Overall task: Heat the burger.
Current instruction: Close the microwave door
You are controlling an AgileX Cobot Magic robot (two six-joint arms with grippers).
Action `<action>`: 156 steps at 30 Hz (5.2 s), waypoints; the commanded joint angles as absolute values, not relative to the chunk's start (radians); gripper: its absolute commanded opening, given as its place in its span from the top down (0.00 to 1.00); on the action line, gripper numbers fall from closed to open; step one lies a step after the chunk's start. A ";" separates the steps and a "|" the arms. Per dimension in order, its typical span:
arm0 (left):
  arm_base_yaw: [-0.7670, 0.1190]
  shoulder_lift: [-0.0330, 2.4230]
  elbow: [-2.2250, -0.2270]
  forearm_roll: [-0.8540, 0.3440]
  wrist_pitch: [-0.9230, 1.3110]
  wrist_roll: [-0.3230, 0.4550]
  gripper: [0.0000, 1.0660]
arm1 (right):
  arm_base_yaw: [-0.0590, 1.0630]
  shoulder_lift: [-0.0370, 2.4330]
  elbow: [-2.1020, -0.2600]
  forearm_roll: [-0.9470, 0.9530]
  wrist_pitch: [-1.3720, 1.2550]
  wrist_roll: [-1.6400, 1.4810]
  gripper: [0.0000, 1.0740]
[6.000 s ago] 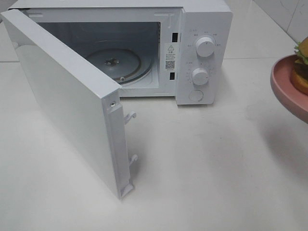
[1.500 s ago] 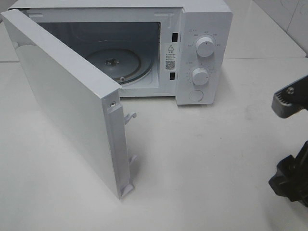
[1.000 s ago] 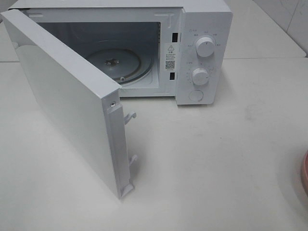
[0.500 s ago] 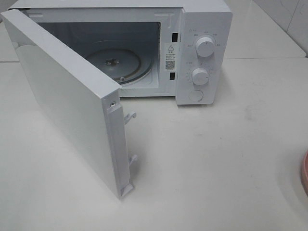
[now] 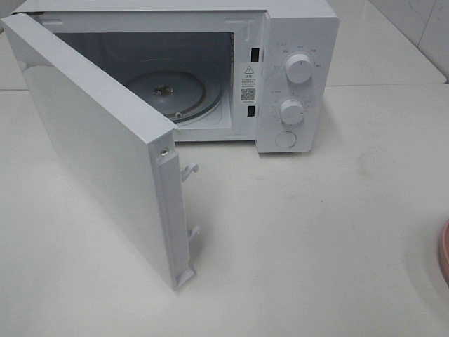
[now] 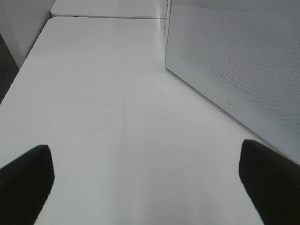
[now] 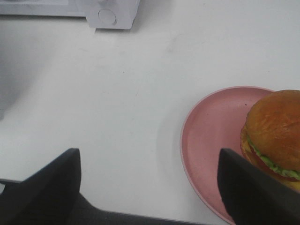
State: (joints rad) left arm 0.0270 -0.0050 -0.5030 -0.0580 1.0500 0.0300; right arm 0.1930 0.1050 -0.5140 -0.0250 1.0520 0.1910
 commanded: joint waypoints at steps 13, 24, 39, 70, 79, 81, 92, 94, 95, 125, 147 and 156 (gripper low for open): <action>0.029 -0.023 -0.500 -0.062 1.037 0.022 0.06 | 0.155 -0.030 -0.507 0.000 1.037 0.122 0.29; 0.029 -0.023 -0.500 -0.062 1.037 0.022 0.06 | 0.155 -0.030 -0.507 0.000 1.037 0.123 0.29; 0.029 -0.023 -0.500 -0.062 1.037 0.022 0.06 | 0.155 -0.030 -0.507 0.000 1.037 0.123 0.29; 0.029 0.097 -0.541 -0.083 0.913 0.022 0.12 | 0.155 -0.030 -0.507 0.000 1.037 0.123 0.30; 0.029 0.247 -0.541 -0.085 0.777 0.020 0.59 | 0.155 -0.030 -0.507 0.000 1.037 0.123 0.30; 0.029 0.300 -0.541 -0.089 0.741 0.017 0.72 | 0.155 -0.030 -0.507 0.000 1.037 0.123 0.30; 0.029 0.510 -0.503 -0.100 0.467 0.026 1.00 | 0.155 -0.030 -0.507 0.000 1.037 0.123 0.30; 0.029 0.526 -0.488 -0.104 0.428 0.028 1.00 | 0.155 -0.030 -0.507 0.000 1.037 0.123 0.30; 0.029 0.559 -0.458 -0.120 0.350 0.045 1.00 | 0.155 -0.030 -0.507 0.000 1.037 0.123 0.30; 0.021 1.126 -0.218 0.289 -0.743 -0.215 1.00 | 0.155 -0.030 -0.507 0.000 1.037 0.123 0.30; -0.231 1.498 -0.281 0.145 -0.998 -0.157 1.00 | 0.155 -0.030 -0.507 0.000 1.037 0.123 0.30; -0.322 1.552 -0.324 0.068 -0.995 -0.131 1.00 | 0.155 -0.030 -0.507 0.000 1.037 0.123 0.30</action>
State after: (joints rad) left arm -0.3140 1.5530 -0.3140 0.0890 -0.9810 -0.1380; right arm 0.1630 -0.0040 -0.5090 0.0000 1.0420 0.1380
